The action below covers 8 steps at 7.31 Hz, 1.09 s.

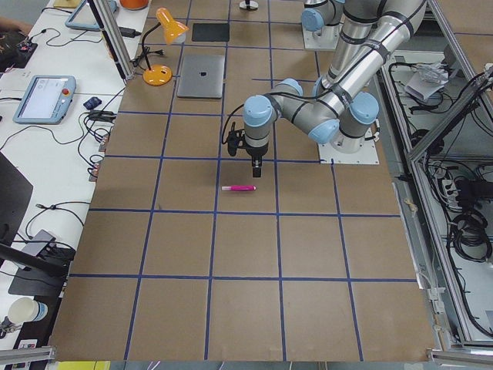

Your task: Place pen and mouse around notebook

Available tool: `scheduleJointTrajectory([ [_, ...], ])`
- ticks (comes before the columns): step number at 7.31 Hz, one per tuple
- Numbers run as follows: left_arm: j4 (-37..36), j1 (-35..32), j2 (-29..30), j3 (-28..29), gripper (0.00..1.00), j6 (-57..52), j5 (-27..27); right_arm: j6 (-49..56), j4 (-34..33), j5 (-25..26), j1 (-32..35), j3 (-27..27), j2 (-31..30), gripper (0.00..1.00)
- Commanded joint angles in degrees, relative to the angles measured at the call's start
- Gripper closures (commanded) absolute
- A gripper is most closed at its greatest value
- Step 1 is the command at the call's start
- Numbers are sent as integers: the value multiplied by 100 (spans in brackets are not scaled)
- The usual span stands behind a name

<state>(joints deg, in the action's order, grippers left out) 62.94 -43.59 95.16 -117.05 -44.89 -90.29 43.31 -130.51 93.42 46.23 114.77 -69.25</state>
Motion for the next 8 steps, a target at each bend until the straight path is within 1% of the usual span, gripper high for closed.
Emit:
scheduleJointTrajectory([
  [1,-935,61,467,-46,0,7,47,-33,70,-35,0,-60,-45,46],
  [3,-1011,0,827,-38,0,207,38,-156,52,-192,227,-208,-307,44],
  [4,-1046,-96,872,-37,0,905,38,-382,52,-341,664,-418,-361,44],
  [5,-1186,-262,951,-37,0,1164,21,-663,157,-342,1233,-716,-370,45],
  [6,-1553,-334,1056,-29,0,1167,-6,-910,567,-342,1744,-1076,-361,45],
  [7,-1661,-334,1188,-20,0,1176,11,-1156,884,-395,2158,-1436,-231,46],
  [8,-1740,-343,1285,6,0,1289,29,-1619,879,-465,2606,-1797,84,46],
])
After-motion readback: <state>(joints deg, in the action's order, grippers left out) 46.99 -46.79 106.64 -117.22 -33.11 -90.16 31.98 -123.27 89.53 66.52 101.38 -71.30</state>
